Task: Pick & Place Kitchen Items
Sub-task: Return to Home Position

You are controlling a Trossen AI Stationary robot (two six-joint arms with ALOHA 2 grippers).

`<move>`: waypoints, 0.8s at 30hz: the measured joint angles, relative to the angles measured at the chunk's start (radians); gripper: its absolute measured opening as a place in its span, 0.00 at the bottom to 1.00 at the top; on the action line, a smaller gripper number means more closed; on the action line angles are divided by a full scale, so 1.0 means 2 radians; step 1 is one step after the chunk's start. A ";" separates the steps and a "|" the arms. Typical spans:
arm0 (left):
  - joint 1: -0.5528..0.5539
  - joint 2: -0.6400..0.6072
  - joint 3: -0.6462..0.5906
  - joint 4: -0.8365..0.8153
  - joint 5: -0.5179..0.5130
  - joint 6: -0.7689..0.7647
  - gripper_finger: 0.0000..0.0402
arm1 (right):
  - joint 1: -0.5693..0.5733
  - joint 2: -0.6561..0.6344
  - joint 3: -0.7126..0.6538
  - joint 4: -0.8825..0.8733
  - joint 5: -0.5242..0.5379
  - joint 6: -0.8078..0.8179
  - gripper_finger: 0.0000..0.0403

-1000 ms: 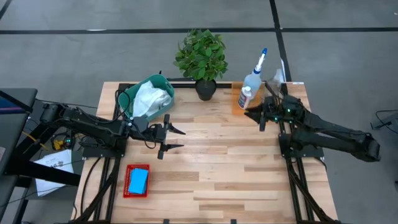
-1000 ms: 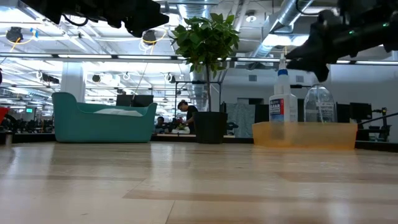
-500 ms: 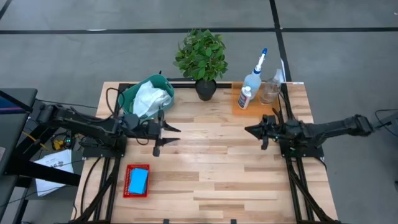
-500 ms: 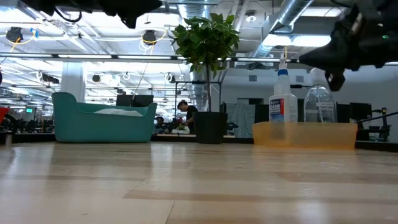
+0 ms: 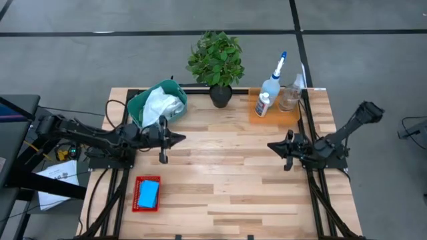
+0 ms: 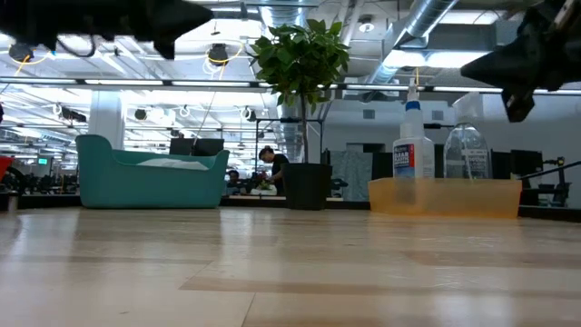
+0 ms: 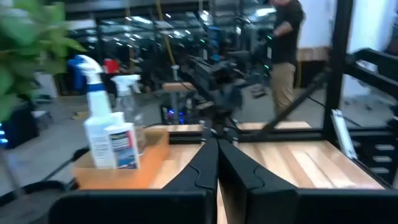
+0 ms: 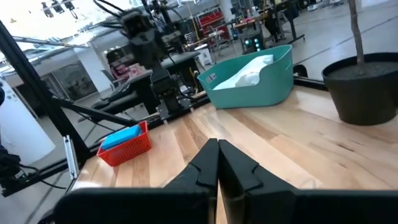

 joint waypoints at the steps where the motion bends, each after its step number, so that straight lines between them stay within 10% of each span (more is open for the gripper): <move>1: 0.004 -0.002 -0.012 0.016 -0.001 0.000 0.00 | 0.013 0.004 0.000 0.004 0.013 -0.003 0.00; 24: 0.068 -0.121 -0.159 0.015 0.107 -0.033 0.00 | 0.081 0.148 0.000 0.137 0.111 -0.009 0.00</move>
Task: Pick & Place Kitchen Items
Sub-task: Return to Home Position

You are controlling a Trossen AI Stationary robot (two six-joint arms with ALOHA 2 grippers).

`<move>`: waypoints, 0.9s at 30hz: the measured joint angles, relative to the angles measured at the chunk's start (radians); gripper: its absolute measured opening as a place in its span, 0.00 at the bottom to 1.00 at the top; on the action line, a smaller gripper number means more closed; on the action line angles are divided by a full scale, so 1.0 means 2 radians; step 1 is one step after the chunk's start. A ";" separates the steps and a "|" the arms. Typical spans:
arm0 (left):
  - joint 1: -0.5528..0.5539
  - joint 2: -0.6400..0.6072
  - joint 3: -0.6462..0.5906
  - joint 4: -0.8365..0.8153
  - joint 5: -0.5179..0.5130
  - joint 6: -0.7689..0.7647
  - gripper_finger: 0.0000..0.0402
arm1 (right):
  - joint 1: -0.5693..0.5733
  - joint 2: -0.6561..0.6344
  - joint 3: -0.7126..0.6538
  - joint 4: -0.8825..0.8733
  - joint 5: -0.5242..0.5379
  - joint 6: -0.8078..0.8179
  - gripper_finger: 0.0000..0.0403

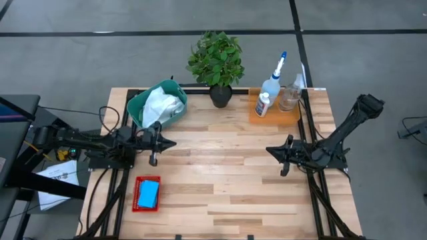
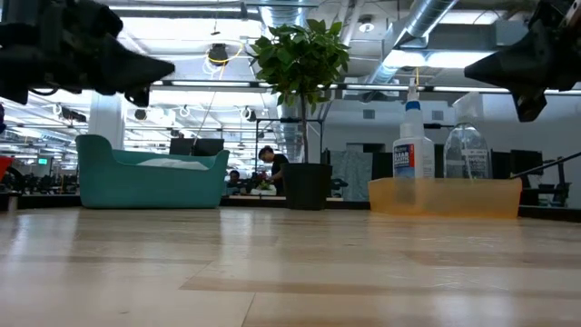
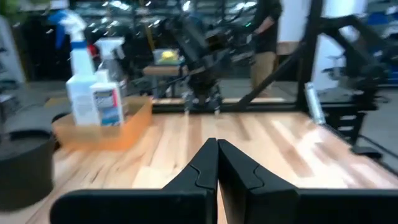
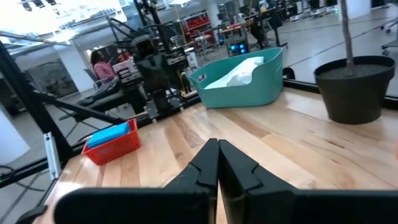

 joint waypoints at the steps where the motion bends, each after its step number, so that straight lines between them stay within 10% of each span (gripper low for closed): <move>1: 0.000 -0.011 0.000 -0.005 0.008 0.002 0.00 | 0.000 0.005 0.000 0.006 0.004 0.000 0.00; 27: 0.043 -0.298 0.000 -0.256 0.100 -0.009 0.00 | 0.000 0.023 0.000 0.029 0.044 0.017 0.00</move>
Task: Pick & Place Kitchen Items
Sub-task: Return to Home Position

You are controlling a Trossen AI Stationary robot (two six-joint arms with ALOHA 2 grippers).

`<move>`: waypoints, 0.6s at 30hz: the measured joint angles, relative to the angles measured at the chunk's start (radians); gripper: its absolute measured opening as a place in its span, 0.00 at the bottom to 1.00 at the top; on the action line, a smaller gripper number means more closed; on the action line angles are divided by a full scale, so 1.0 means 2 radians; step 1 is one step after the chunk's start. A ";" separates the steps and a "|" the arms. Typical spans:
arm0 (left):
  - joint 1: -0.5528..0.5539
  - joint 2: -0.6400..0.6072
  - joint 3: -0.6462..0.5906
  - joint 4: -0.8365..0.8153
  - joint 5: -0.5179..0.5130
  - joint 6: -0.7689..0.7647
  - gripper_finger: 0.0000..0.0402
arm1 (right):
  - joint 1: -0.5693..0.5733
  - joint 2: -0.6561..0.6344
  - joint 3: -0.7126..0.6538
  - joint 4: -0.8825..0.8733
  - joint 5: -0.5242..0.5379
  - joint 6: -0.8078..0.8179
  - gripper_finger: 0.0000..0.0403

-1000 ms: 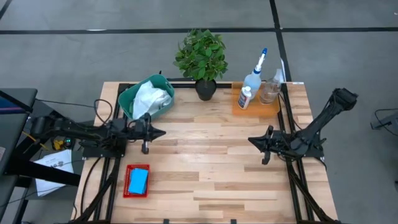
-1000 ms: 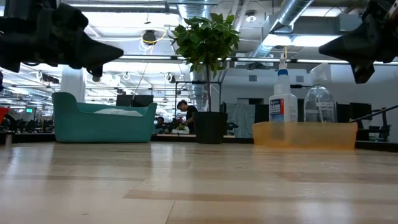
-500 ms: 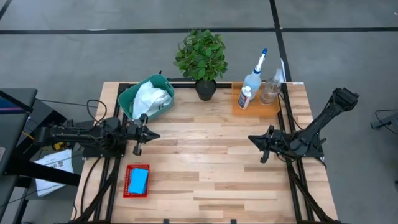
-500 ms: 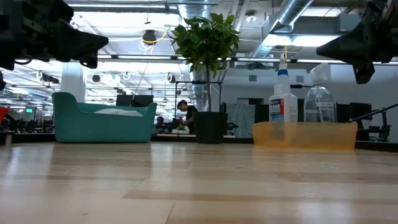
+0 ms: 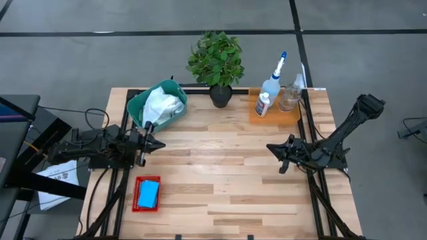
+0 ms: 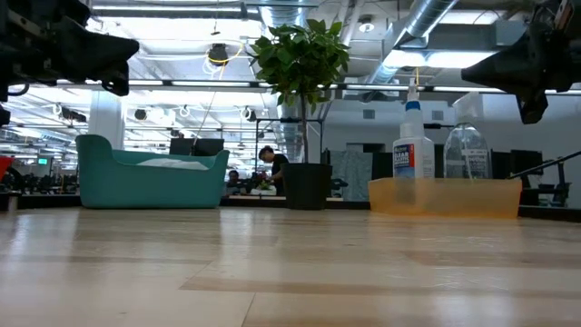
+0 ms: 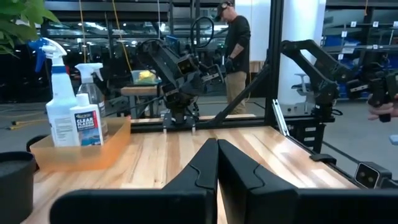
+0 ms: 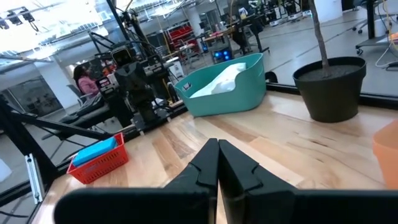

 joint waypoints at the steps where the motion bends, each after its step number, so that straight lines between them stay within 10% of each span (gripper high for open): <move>1: 0.000 -0.002 0.000 -0.005 0.000 -0.001 0.00 | 0.000 0.000 0.000 0.000 0.000 0.003 0.00; 13: -0.004 -0.002 0.000 -0.025 -0.006 -0.013 0.00 | 0.000 0.058 0.000 0.041 0.000 0.041 0.00; 18: -0.036 -0.002 0.000 -0.026 -0.127 -0.013 0.00 | 0.000 0.102 0.000 0.094 0.000 0.035 0.00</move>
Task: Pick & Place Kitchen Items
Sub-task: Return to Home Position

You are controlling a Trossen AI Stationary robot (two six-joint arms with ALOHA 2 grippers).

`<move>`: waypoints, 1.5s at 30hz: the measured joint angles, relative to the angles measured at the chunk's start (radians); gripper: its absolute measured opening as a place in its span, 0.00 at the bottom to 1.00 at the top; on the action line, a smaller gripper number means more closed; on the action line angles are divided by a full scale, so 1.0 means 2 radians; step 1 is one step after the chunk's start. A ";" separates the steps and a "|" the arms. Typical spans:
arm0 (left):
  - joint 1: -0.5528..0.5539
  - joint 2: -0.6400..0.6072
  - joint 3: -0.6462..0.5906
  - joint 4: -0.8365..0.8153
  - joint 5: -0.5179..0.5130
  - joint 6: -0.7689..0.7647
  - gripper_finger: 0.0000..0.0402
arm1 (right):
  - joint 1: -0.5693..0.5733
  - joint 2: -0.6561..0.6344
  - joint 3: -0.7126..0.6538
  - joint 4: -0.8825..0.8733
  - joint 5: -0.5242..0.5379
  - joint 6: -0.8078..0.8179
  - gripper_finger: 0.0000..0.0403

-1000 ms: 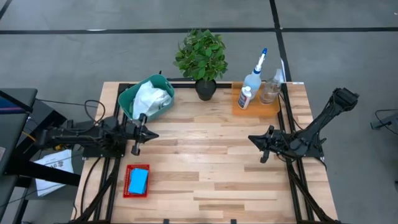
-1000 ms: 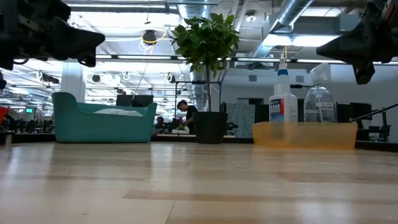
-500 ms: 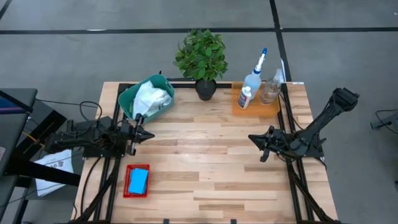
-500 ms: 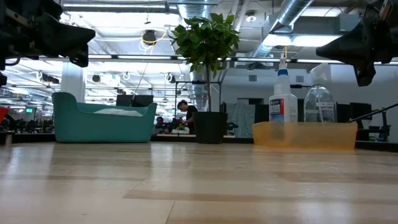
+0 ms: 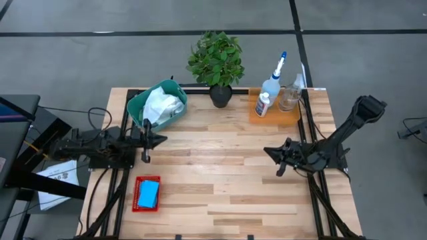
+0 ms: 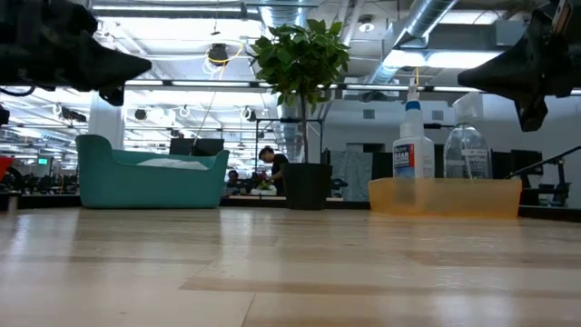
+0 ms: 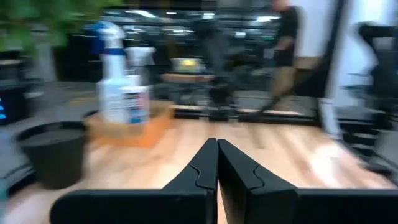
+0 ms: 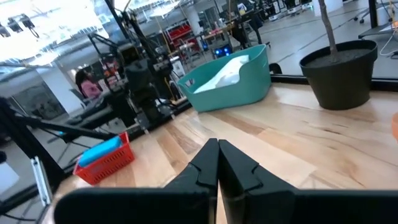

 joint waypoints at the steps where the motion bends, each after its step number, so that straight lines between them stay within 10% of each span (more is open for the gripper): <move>1: -0.010 0.000 0.000 0.000 -0.026 0.002 0.00 | 0.000 0.008 0.000 0.006 0.000 0.000 0.00; 9: -0.085 0.000 0.000 -0.009 -0.109 0.040 0.00 | 0.001 0.061 0.024 0.021 0.000 -0.010 0.00; 25: -0.082 0.011 0.000 -0.016 -0.073 0.048 0.01 | -0.026 0.071 0.042 0.016 -0.004 -0.030 0.00; 45: -0.082 0.088 0.000 0.007 -0.075 0.036 0.02 | -0.253 0.033 -0.007 0.157 -0.393 -0.247 0.00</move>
